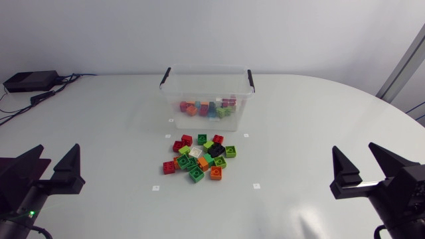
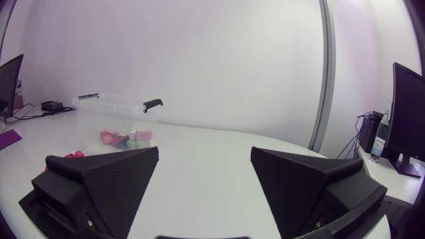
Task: Place the duplo bricks in the container
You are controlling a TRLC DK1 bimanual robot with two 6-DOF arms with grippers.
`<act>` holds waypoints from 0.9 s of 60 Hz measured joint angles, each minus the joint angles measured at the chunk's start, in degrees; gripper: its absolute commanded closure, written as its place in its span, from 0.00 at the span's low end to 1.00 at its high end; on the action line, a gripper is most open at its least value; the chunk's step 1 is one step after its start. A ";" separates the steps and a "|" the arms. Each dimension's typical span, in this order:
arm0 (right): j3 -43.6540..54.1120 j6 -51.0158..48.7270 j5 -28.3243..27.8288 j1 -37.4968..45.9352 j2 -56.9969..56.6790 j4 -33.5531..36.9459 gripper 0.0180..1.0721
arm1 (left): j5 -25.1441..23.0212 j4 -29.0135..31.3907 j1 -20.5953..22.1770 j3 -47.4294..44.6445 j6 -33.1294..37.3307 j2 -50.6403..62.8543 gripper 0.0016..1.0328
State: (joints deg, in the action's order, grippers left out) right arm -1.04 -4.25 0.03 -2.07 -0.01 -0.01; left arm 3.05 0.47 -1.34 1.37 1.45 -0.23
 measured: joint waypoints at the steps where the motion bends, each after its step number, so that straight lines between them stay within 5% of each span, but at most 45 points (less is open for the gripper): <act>1: 0.00 0.00 -0.02 -0.11 0.00 0.00 0.05 | 0.00 0.00 0.00 0.00 0.00 0.00 0.04; 54: -0.02 0.00 0.02 -0.13 0.00 -0.07 0.05 | 0.00 -1.11 0.00 0.00 0.02 0.00 0.05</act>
State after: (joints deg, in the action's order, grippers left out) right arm -1.06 -4.25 0.05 -2.20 -0.01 -0.08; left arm 3.05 -0.64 -1.34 1.37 1.48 -0.23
